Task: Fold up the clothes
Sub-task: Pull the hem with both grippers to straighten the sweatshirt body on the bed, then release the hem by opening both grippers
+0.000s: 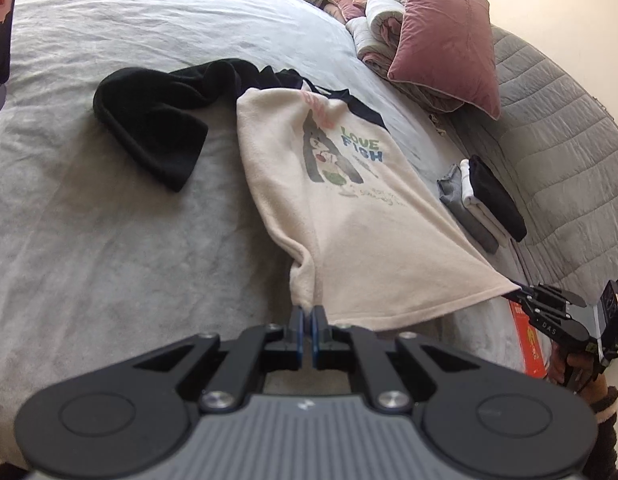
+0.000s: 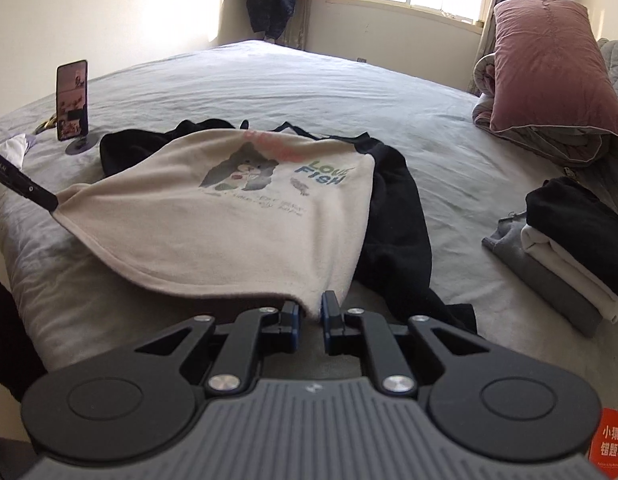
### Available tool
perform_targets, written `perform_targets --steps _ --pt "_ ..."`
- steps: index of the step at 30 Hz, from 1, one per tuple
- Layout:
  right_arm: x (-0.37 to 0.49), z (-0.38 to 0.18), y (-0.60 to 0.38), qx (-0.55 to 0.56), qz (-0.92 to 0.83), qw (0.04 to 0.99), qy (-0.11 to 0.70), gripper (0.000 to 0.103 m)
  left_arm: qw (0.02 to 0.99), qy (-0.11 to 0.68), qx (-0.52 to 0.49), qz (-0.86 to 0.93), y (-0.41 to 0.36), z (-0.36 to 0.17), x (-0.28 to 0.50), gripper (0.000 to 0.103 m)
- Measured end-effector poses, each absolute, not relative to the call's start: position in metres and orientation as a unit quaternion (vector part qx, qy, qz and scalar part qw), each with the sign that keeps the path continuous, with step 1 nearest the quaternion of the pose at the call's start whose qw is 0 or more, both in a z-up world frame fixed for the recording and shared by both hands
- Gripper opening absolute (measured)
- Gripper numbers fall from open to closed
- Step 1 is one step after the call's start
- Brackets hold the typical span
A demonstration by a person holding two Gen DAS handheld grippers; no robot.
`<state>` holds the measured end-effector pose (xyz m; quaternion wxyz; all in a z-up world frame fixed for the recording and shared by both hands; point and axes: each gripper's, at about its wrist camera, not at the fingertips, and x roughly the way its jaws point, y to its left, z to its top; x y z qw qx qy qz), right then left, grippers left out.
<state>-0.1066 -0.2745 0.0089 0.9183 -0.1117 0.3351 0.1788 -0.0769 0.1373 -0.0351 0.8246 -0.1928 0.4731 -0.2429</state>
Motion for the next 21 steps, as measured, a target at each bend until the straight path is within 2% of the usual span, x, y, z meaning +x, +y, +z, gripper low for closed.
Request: perform_targets --steps 5,9,10,11,12,13,14,21 --pt "-0.103 -0.004 -0.272 -0.128 0.185 0.9 0.374 0.012 0.812 0.512 -0.145 -0.239 0.125 -0.057 -0.078 0.004" --pt "-0.095 -0.012 -0.27 -0.133 0.18 0.888 0.401 0.019 0.821 0.506 -0.089 -0.249 0.115 -0.06 -0.076 0.008" --pt "-0.096 -0.013 -0.27 -0.137 0.184 0.885 0.404 0.02 0.824 0.502 -0.08 -0.252 0.114 -0.058 -0.076 0.011" --pt "-0.096 -0.013 -0.269 -0.142 0.191 0.882 0.406 0.028 0.826 0.498 -0.074 -0.255 0.114 -0.056 -0.076 0.021" --pt "-0.098 -0.012 -0.268 -0.149 0.196 0.88 0.406 0.035 0.828 0.494 -0.071 -0.256 0.114 -0.053 -0.075 0.036" --pt "-0.099 -0.011 -0.267 -0.157 0.199 0.88 0.402 0.05 0.831 0.49 -0.071 -0.255 0.115 -0.05 -0.074 0.043" --pt "-0.1 -0.009 -0.266 -0.164 0.203 0.88 0.397 0.055 0.835 0.485 -0.069 -0.25 0.117 -0.047 -0.072 0.05" --pt "-0.093 0.005 -0.266 -0.146 0.21 0.894 0.368 0.055 0.862 0.46 -0.075 -0.201 0.134 -0.028 -0.044 0.059"
